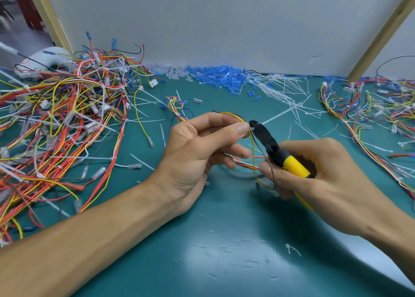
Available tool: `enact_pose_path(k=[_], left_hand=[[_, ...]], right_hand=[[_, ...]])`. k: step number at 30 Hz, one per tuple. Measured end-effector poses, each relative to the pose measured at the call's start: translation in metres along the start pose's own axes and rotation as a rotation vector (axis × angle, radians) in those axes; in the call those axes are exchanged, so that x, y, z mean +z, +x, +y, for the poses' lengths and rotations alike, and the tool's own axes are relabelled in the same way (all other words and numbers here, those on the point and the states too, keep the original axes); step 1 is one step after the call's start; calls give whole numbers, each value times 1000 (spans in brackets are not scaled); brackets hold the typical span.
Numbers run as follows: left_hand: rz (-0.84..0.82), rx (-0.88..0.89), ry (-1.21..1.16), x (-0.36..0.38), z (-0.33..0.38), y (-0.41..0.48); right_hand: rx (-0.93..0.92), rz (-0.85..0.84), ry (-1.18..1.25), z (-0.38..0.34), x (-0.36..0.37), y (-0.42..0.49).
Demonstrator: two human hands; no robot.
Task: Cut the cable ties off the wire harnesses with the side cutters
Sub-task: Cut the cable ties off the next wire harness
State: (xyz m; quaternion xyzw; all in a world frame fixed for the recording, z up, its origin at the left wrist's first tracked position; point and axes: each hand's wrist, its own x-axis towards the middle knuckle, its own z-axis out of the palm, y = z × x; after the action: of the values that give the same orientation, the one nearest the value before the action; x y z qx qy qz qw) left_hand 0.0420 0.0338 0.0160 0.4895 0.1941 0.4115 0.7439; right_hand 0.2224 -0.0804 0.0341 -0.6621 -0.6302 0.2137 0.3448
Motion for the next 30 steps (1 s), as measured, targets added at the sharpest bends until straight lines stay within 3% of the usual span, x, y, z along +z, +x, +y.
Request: enact_pose_path(k=[15,30], left_hand=[[-7,-6,34,1,2,-2],[6,8,94,-2,0,-1]], right_hand=[[42,-3,-118,-9,-5,-5],[-33,77,-257,-16,-2,-5]])
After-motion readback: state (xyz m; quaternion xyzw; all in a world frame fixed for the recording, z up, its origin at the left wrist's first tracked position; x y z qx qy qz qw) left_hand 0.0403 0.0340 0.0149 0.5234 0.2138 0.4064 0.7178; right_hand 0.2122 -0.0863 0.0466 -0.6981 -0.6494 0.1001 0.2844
